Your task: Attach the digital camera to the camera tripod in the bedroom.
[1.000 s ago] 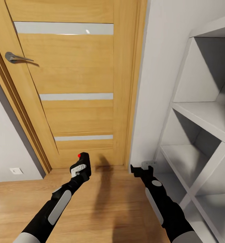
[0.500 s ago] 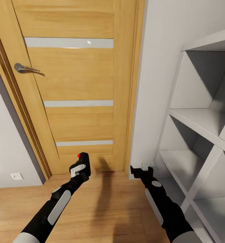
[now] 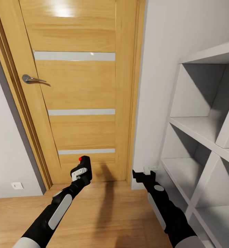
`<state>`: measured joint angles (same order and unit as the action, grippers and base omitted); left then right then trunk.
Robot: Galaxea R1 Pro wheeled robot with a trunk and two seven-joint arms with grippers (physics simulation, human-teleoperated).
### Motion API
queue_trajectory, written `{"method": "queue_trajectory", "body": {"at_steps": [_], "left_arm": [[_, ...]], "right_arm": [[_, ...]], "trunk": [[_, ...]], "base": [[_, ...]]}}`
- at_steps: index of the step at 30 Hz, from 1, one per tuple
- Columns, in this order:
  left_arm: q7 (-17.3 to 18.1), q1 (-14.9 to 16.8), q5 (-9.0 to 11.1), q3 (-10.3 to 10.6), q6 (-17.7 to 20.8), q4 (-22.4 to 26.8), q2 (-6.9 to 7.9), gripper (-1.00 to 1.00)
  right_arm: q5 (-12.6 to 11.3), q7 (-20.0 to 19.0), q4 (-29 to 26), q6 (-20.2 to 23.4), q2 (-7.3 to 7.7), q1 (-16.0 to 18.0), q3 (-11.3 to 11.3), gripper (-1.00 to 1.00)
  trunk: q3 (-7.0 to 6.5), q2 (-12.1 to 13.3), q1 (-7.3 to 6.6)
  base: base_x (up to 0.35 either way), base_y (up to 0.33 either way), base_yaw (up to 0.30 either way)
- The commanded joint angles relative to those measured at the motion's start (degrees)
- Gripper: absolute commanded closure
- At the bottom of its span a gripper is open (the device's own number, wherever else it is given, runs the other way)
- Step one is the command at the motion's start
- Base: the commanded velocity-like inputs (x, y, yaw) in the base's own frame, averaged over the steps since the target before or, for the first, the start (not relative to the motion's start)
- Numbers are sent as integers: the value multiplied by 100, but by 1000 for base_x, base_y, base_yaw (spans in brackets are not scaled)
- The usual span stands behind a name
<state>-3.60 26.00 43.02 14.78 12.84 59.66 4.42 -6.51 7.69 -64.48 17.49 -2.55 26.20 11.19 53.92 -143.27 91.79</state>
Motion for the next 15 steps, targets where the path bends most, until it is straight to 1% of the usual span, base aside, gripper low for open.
{"method": "queue_trajectory", "body": {"at_steps": [1,4,15], "left_arm": [[-35,3,46,17,13,10,5,100],[-35,2,55,17,10,10,0,100],[-36,2,81,17,8,2,-2,100]], "right_arm": [[-61,50,-6,24,5,3,15,-100],[-61,45,2,35,7,3,15,-100],[-61,40,5,61,-8,1,15,-100]], "trunk": [[-17,-1,-4],[-83,3,-11],[-281,440,-250]], "base": [[0,0,0],[0,0,0],[0,0,0]]}}
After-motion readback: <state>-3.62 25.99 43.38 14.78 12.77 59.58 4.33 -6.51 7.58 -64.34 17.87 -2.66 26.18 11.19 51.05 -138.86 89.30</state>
